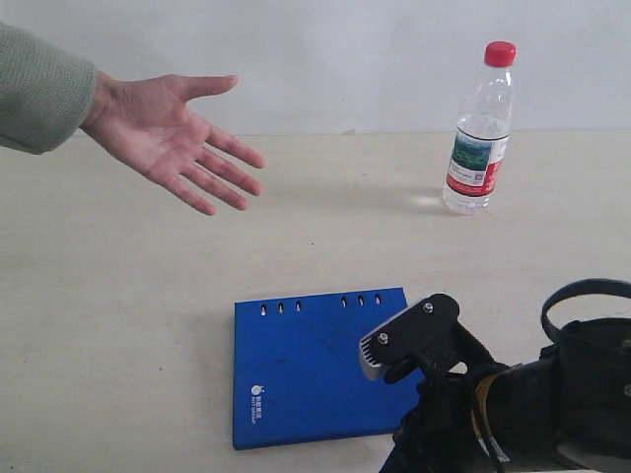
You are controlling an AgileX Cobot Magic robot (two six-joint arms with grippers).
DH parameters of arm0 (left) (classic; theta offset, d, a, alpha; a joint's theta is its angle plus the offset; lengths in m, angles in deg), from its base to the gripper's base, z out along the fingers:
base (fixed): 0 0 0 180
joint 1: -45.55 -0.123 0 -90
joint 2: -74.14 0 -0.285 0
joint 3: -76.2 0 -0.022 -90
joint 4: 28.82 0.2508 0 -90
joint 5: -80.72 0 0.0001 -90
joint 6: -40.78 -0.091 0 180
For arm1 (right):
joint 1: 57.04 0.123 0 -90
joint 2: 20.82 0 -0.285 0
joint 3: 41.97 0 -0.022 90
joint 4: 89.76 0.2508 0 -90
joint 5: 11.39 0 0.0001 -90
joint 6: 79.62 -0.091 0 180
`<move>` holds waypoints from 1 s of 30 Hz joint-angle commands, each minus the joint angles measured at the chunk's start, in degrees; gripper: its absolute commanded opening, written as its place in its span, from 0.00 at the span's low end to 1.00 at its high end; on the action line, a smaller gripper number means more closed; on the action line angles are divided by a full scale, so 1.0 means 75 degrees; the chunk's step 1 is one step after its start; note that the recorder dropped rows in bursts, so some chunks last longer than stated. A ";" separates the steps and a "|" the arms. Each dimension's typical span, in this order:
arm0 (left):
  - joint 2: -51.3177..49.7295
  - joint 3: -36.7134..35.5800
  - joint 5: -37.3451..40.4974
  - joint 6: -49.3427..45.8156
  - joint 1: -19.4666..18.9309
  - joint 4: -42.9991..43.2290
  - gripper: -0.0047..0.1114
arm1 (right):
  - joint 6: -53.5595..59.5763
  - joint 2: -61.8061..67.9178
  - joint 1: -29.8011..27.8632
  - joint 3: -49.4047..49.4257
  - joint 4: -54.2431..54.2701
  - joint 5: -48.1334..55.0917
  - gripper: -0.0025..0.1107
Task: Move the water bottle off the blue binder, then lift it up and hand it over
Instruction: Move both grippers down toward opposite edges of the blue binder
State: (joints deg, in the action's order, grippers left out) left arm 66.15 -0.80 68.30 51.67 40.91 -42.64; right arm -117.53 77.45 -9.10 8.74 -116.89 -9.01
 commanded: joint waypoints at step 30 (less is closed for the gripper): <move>-1.3097 0.5648 -0.0455 0.7289 0.3330 1.1544 0.08 | 0.0065 0.0287 -0.1645 -0.0704 -0.0058 0.0798 0.02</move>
State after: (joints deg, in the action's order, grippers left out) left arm -28.12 36.74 56.20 106.06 62.49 44.48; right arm -117.29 79.63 -21.60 3.78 -117.06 -5.25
